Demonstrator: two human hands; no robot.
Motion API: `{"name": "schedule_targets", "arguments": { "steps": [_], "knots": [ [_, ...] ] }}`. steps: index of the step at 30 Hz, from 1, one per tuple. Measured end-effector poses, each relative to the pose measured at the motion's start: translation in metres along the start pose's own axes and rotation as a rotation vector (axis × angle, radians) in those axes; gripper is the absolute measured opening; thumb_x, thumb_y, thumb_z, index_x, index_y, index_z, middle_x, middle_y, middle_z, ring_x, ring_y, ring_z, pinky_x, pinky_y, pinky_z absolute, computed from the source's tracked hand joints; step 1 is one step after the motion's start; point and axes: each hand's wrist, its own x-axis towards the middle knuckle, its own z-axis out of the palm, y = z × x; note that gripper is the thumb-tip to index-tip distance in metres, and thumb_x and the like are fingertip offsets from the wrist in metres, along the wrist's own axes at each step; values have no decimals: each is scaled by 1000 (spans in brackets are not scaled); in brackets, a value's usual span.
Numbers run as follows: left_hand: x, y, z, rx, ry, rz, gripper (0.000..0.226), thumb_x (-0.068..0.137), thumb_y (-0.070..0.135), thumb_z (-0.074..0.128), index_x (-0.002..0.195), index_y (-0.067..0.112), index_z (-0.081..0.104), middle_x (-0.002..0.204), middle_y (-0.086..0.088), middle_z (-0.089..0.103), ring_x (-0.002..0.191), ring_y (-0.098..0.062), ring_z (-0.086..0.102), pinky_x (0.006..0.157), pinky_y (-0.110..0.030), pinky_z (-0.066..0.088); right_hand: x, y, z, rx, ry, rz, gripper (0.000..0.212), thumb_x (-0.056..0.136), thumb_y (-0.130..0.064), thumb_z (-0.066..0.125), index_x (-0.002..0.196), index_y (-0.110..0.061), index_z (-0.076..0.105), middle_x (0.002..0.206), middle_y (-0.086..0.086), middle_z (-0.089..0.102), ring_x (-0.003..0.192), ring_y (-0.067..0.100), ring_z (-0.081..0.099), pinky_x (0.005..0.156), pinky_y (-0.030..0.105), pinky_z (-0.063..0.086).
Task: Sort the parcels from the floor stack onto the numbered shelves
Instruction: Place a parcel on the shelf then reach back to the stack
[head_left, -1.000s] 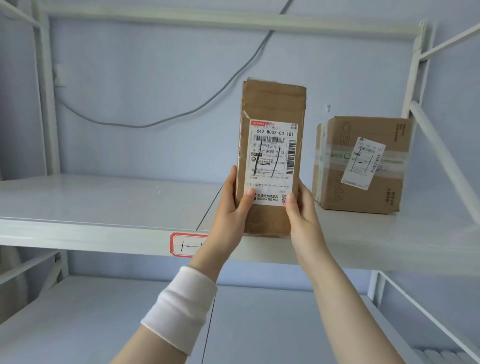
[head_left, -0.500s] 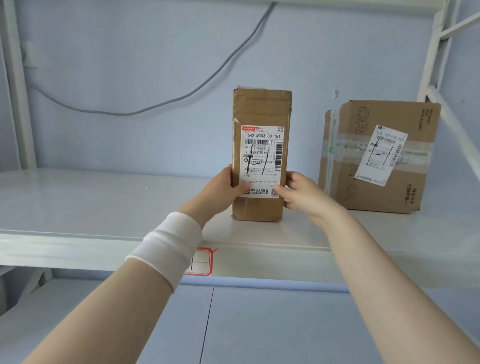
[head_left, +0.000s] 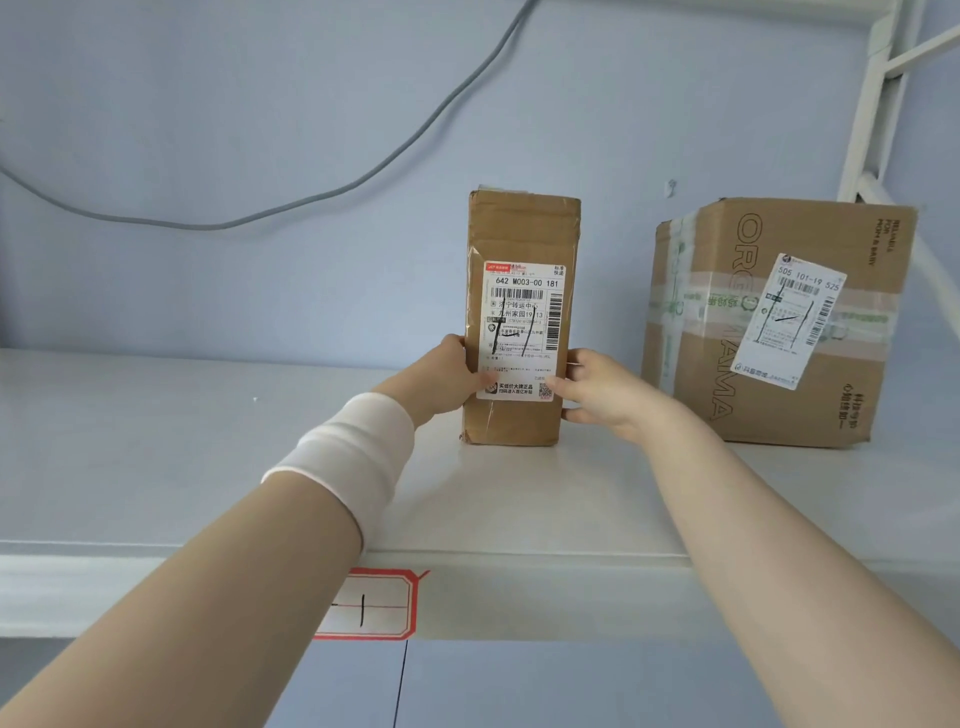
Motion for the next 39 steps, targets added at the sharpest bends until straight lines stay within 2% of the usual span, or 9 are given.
{"name": "schedule_targets", "arguments": {
  "steps": [3,8,12,14,18,23,28,34,39],
  "knots": [
    [7,-1,1,-14,-11,-28,36,92,18,57,121,8,39,121,-13,57,106,-33,59,90,-45,50,9,0,0,-18,6,11,38,95,-5,49,133,-7,42,138,7,51,123,25,52,87,36,47],
    [20,-3,1,-35,-26,-53,43,91,18,59,126,8,37,123,-14,56,115,-36,56,94,-51,49,24,4,1,-30,21,23,40,95,-5,49,134,-7,41,139,7,50,124,25,51,96,41,47],
    [28,-10,3,-101,-28,-55,49,92,15,56,135,9,32,126,-14,56,98,-31,55,95,-49,47,32,7,2,7,18,21,40,96,-4,48,134,-7,40,139,6,50,124,25,50,94,38,46],
    [30,-12,5,-101,-17,-42,51,93,15,55,137,8,31,126,-14,56,98,-29,54,94,-48,48,32,8,1,15,11,17,41,96,-4,47,136,-8,38,141,5,48,125,24,49,90,34,45],
    [30,-14,8,-29,17,-10,53,93,18,55,139,8,30,130,-10,55,116,-33,54,99,-48,46,32,10,1,-26,14,3,45,96,-9,48,140,-11,35,145,2,44,126,22,48,91,32,44],
    [24,-13,9,92,21,7,61,94,22,54,144,5,25,145,-7,41,130,-30,45,107,-43,38,31,10,0,-104,39,4,46,96,-21,50,140,-13,37,144,1,44,123,22,48,99,40,44],
    [18,-8,1,148,107,-5,79,94,31,53,150,5,5,157,-9,20,143,-23,26,116,-36,24,30,13,-4,-91,97,57,70,94,-41,49,149,-10,18,157,3,21,142,24,26,113,43,29],
    [-10,-1,-15,324,195,4,72,95,33,49,149,5,11,155,-8,23,142,-22,25,113,-31,21,16,8,-12,-110,193,19,69,97,-41,44,149,-6,16,157,7,19,143,27,23,113,36,23],
    [-54,8,-12,426,130,29,63,96,32,48,148,9,20,151,-8,33,137,-25,35,108,-30,27,-30,7,-11,-330,196,-45,67,96,-39,47,148,-6,20,156,7,23,142,24,25,111,32,24]
  ]
}}
